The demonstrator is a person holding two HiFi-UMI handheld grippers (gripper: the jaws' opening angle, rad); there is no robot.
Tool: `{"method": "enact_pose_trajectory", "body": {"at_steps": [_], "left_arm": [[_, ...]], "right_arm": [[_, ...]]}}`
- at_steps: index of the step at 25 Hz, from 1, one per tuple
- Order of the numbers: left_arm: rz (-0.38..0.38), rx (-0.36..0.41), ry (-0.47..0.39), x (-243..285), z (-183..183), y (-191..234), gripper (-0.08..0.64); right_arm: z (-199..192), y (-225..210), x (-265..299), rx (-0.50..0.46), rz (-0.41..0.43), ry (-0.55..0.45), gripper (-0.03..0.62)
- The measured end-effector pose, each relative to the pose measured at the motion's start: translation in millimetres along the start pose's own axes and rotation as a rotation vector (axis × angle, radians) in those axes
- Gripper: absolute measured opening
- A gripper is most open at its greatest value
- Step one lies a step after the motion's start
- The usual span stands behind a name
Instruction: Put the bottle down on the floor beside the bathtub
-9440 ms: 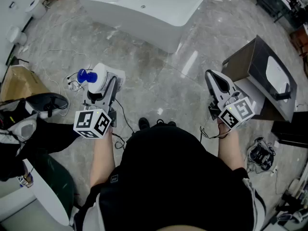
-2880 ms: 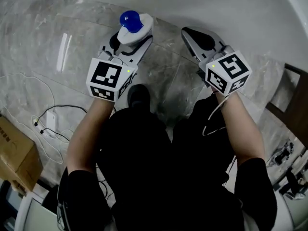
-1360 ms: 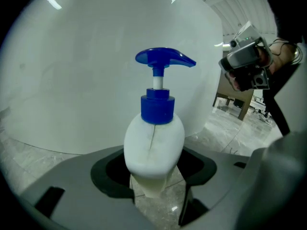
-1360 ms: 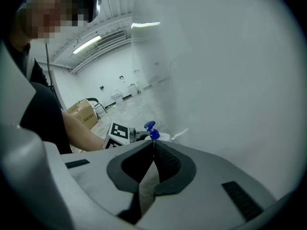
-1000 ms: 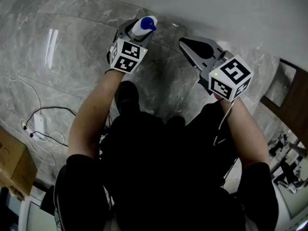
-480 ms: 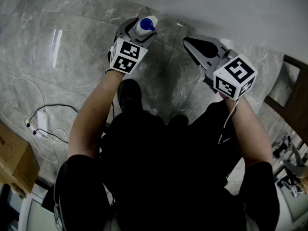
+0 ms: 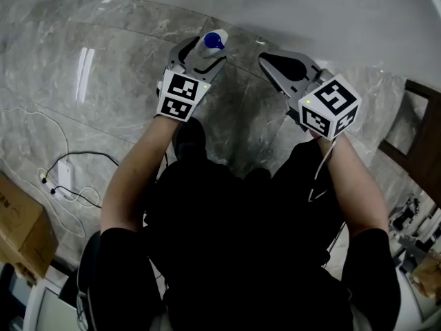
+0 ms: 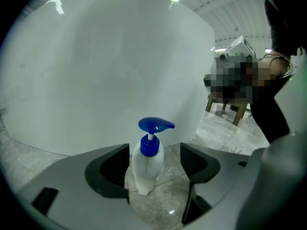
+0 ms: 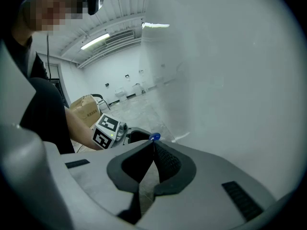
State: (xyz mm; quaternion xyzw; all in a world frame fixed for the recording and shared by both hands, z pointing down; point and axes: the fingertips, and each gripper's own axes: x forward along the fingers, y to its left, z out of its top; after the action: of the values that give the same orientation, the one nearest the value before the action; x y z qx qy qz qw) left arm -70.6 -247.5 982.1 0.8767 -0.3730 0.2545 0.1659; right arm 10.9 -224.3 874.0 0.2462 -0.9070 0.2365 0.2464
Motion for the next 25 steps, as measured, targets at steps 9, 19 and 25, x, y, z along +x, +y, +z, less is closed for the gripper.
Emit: {"method": "enact_pose_trajectory", "body": {"at_steps": [9, 19, 25], "left_arm": [[0.08, -0.032, -0.023, -42.2, 8.6, 8.5, 0.202], [0.151, -0.086, 0.073, -89.9, 39.6, 12.1, 0.017], [0.083, -0.15, 0.044, -170.8, 105.9, -8.6, 0.015]], "right_arm": [[33.2, 25.4, 7.3, -0.148, 0.05, -0.045, 0.029], [68.0, 6.1, -49.5, 0.006, -0.129, -0.144, 0.029], [100.8, 55.7, -92.0, 0.091, -0.128, -0.122, 0.028]]}}
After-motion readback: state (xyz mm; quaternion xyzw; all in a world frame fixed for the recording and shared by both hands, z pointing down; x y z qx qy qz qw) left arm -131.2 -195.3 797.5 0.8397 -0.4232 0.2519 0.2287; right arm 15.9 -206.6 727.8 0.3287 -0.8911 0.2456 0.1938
